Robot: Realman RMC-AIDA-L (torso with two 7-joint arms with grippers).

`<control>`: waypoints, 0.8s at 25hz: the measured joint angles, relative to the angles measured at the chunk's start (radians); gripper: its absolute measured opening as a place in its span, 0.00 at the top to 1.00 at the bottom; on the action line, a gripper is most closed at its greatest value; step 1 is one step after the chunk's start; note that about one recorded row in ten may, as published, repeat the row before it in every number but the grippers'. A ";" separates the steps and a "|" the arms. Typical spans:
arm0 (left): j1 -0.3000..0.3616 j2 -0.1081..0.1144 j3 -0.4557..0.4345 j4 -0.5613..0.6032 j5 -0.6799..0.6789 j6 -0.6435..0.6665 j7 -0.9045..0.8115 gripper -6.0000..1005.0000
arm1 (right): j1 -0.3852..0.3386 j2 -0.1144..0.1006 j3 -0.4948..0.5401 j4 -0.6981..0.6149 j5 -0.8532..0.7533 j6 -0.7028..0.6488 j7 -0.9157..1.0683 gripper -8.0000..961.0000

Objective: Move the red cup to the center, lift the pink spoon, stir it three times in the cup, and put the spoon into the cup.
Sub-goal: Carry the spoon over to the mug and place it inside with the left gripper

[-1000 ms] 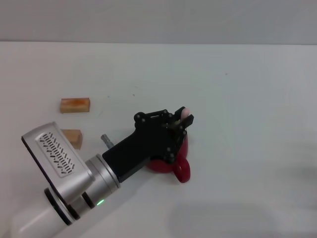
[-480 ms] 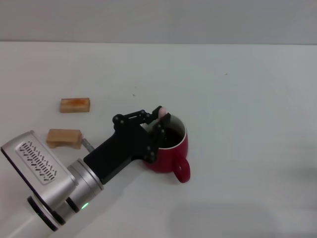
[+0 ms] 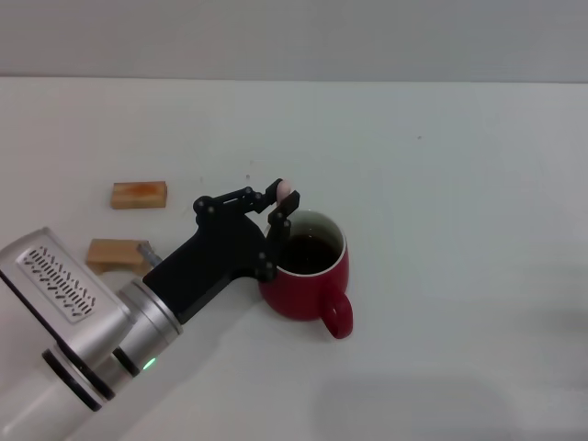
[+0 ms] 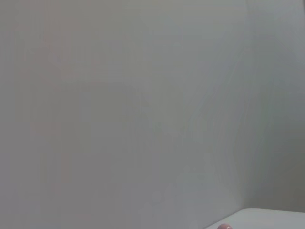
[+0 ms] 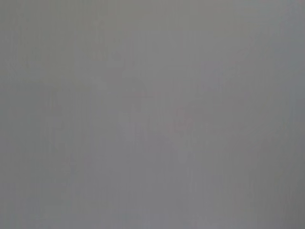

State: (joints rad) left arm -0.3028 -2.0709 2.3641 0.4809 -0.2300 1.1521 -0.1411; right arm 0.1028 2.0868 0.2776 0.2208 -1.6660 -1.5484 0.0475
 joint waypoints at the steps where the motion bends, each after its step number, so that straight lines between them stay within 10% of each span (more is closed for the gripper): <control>1: -0.004 0.000 -0.001 0.000 0.000 -0.002 0.000 0.86 | 0.000 0.000 0.000 0.000 0.000 0.000 0.000 0.23; 20: -0.078 -0.008 0.057 0.010 0.003 -0.021 -0.011 0.86 | 0.000 -0.001 0.000 -0.003 0.000 0.001 0.000 0.23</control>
State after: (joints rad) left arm -0.3807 -2.0786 2.4212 0.4912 -0.2274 1.1308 -0.1519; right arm 0.1028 2.0861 0.2776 0.2181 -1.6660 -1.5477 0.0475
